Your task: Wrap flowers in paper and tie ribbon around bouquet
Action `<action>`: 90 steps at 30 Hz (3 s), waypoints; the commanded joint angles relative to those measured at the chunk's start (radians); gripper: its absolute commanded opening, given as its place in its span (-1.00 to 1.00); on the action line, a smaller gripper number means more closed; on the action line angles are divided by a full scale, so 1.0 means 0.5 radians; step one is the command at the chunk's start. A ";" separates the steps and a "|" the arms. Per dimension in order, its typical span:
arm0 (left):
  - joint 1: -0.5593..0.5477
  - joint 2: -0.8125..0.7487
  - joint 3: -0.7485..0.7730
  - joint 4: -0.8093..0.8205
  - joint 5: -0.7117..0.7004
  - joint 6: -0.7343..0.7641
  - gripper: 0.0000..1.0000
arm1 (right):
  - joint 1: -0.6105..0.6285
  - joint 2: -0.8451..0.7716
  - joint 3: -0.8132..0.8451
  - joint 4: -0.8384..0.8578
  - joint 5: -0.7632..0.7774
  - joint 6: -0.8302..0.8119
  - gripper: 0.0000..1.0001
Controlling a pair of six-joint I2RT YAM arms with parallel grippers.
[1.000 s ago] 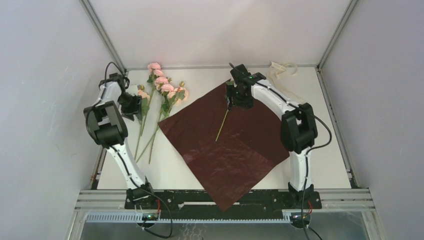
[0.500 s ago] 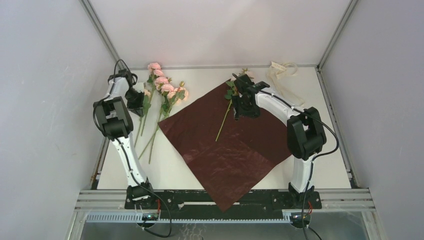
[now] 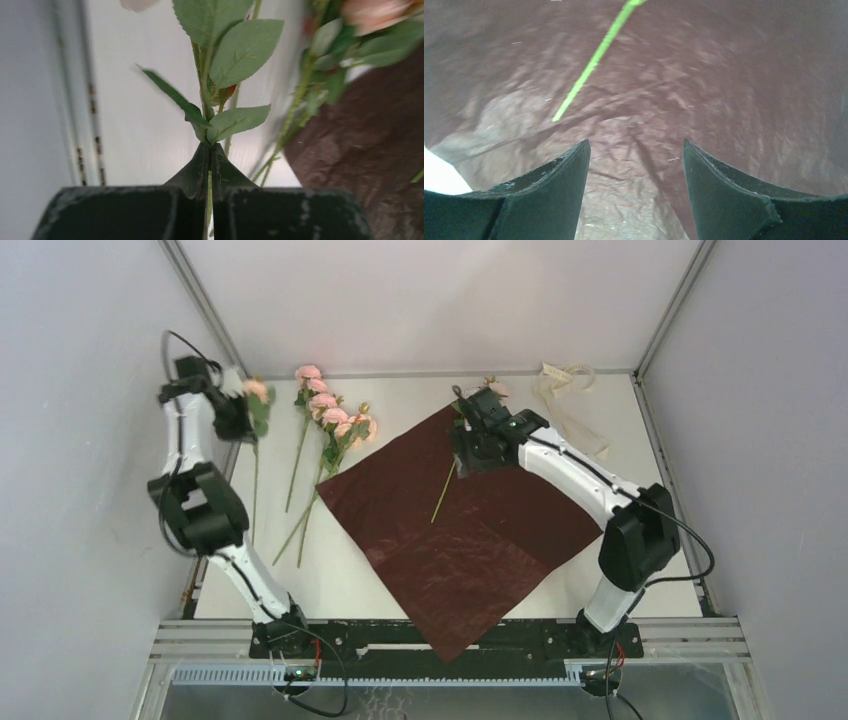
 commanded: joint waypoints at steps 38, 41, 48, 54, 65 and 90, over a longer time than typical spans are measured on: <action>-1.074 -1.416 -0.976 0.940 0.849 -0.328 -1.00 | 0.789 -1.587 -0.807 0.565 -0.446 -0.077 0.96; -1.233 -1.333 -0.951 0.941 0.594 0.045 -1.00 | 0.352 -1.862 -0.807 0.446 -0.499 0.236 0.96; -1.652 -1.118 -1.142 0.971 0.199 0.445 -1.00 | -0.315 -1.824 -0.810 0.492 -0.820 0.553 0.86; -1.669 -0.848 -1.219 1.049 0.394 0.004 -1.00 | -0.054 -1.321 -1.112 0.834 -0.793 0.951 0.80; -1.669 -0.741 -1.515 1.493 0.753 -0.747 -1.00 | 0.492 -0.839 -1.469 1.574 -0.429 1.408 0.83; -1.414 -0.963 -1.165 0.864 0.855 -0.436 0.31 | 0.463 -0.315 -1.185 1.863 -0.742 1.070 -1.00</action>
